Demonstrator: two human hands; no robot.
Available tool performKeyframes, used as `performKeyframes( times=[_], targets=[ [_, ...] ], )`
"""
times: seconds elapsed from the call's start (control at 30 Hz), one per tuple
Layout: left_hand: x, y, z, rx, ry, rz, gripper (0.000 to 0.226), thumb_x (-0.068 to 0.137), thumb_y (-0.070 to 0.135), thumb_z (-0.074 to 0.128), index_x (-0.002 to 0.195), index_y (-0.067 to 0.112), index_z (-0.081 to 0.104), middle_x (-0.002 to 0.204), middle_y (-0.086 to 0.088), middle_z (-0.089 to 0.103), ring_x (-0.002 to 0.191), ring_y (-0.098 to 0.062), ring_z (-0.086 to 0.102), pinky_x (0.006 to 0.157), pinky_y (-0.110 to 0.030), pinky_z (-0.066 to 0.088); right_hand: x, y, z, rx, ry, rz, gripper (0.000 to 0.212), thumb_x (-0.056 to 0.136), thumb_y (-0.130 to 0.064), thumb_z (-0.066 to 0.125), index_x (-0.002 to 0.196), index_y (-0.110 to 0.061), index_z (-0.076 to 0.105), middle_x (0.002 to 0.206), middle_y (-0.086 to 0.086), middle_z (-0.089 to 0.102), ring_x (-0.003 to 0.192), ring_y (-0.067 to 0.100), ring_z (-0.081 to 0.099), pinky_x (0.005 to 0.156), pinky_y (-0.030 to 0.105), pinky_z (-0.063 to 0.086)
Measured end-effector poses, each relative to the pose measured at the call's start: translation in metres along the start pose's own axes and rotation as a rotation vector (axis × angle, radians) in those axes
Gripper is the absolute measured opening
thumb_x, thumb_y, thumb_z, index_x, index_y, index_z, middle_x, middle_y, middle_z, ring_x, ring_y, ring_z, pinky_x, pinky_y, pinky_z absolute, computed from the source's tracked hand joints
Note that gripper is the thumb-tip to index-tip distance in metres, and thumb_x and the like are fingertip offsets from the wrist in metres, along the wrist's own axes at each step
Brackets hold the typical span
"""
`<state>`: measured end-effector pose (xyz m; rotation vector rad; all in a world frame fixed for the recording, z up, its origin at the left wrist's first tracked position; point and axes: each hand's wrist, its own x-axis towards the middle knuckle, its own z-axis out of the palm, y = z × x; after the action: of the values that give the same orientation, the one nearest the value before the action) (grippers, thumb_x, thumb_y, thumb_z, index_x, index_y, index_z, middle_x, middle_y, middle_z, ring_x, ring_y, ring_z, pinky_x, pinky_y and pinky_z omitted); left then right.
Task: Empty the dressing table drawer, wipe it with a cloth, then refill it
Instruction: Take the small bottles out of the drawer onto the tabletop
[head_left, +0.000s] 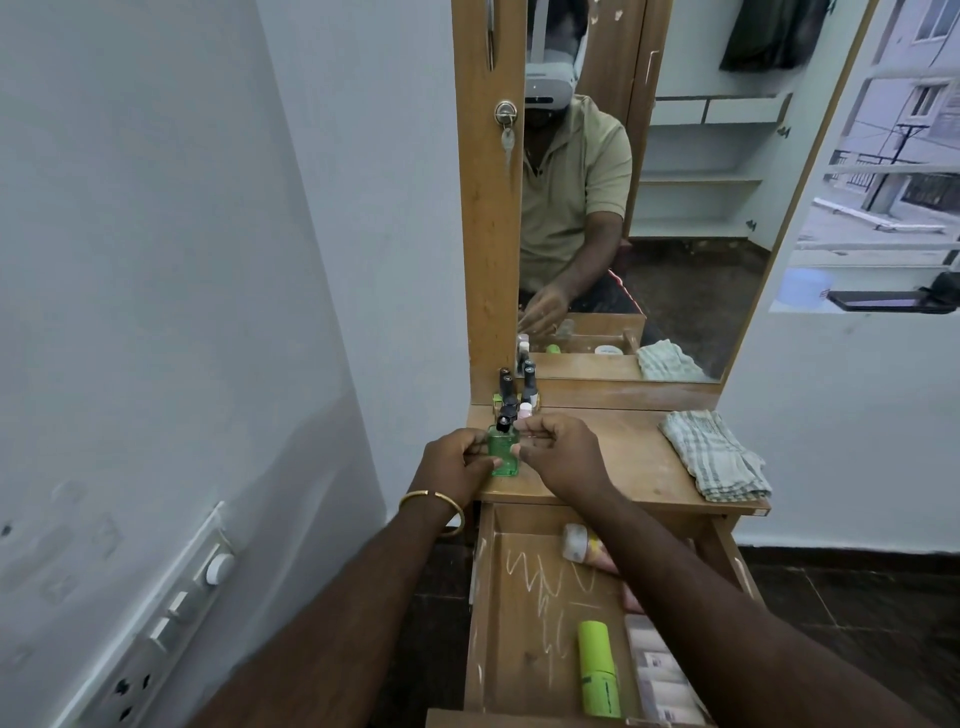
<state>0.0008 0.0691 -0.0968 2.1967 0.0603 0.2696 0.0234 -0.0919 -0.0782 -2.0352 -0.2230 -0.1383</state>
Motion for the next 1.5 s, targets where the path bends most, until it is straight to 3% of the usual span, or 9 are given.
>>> performKeyframes(
  times=[0.17,0.3,0.43,0.57,0.73,0.9,1.13,1.33,1.5],
  targets=[
    [-0.005,0.003,0.0,-0.005,-0.011,-0.021,0.044,0.08,0.013,0.076,0.122,0.008,0.064,0.111,-0.006,0.07,0.093,-0.011,0.062,0.082,-0.016,0.047,-0.006,-0.001,-0.003,0.01,-0.018,0.018,0.035,0.078,-0.005,0.078,0.111,-0.013,0.07,0.097,-0.004,0.07,0.08,0.0,0.064,0.064,0.003,0.047],
    [-0.012,0.005,-0.003,-0.008,-0.023,-0.058,0.053,0.077,0.013,0.079,0.127,0.008,0.059,0.116,-0.006,0.067,0.096,-0.013,0.062,0.082,-0.018,0.047,-0.018,0.001,-0.014,0.027,-0.012,0.043,0.026,0.074,-0.003,0.08,0.095,-0.014,0.071,0.089,-0.002,0.071,0.08,0.013,0.069,0.07,0.017,0.056],
    [-0.024,0.01,-0.005,0.041,-0.016,-0.067,0.062,0.075,0.015,0.082,0.13,0.008,0.056,0.124,-0.007,0.065,0.104,-0.017,0.063,0.094,-0.028,0.05,-0.036,0.008,-0.028,-0.079,-0.024,0.077,0.027,0.07,-0.007,0.084,0.091,-0.016,0.07,0.088,-0.002,0.069,0.081,0.011,0.065,0.063,0.012,0.046],
    [-0.039,0.02,-0.004,0.083,-0.019,-0.084,0.07,0.071,0.023,0.084,0.133,0.01,0.054,0.131,-0.006,0.061,0.118,-0.02,0.058,0.102,-0.035,0.047,-0.064,0.021,-0.033,-0.28,-0.176,0.214,0.028,0.071,-0.015,0.085,0.093,-0.016,0.068,0.088,-0.003,0.066,0.078,0.009,0.061,0.059,0.018,0.045],
    [-0.065,0.03,0.004,0.082,-0.043,-0.074,0.071,0.072,0.027,0.083,0.134,0.013,0.052,0.133,-0.005,0.06,0.118,-0.021,0.058,0.101,-0.04,0.049,-0.104,0.036,-0.034,-0.664,-0.401,0.337,0.044,0.075,-0.027,0.082,0.111,-0.009,0.064,0.112,0.006,0.065,0.1,0.019,0.062,0.08,0.026,0.048],
    [-0.086,0.036,0.008,0.089,-0.069,-0.072,0.068,0.072,0.028,0.083,0.132,0.017,0.053,0.131,-0.004,0.06,0.113,-0.023,0.06,0.096,-0.042,0.052,-0.132,0.049,-0.028,-0.685,-0.393,0.458,0.055,0.072,-0.027,0.084,0.12,-0.015,0.06,0.118,0.004,0.064,0.11,0.023,0.061,0.092,0.036,0.052],
    [-0.099,0.035,0.013,0.12,-0.107,-0.075,0.06,0.072,0.029,0.083,0.125,0.018,0.057,0.123,-0.001,0.064,0.108,-0.019,0.061,0.095,-0.04,0.052,-0.141,0.053,-0.017,-0.719,-0.506,0.557,0.065,0.068,-0.035,0.086,0.123,-0.013,0.058,0.122,0.005,0.062,0.112,0.025,0.06,0.096,0.038,0.05],
    [-0.092,0.034,0.011,0.109,-0.085,-0.092,0.058,0.075,0.032,0.08,0.126,0.018,0.056,0.122,0.001,0.063,0.106,-0.019,0.06,0.094,-0.037,0.052,-0.134,0.056,-0.017,-0.721,-0.469,0.496,0.071,0.073,-0.03,0.084,0.132,-0.009,0.05,0.132,0.008,0.057,0.12,0.026,0.057,0.097,0.037,0.05],
    [-0.073,0.031,0.007,0.084,-0.009,-0.078,0.043,0.081,0.019,0.071,0.122,0.016,0.058,0.122,-0.003,0.064,0.109,-0.019,0.06,0.096,-0.037,0.051,-0.108,0.042,-0.032,-0.569,-0.383,0.33,0.066,0.072,-0.025,0.083,0.128,-0.012,0.05,0.125,0.007,0.059,0.111,0.022,0.058,0.083,0.03,0.049]
  ],
)
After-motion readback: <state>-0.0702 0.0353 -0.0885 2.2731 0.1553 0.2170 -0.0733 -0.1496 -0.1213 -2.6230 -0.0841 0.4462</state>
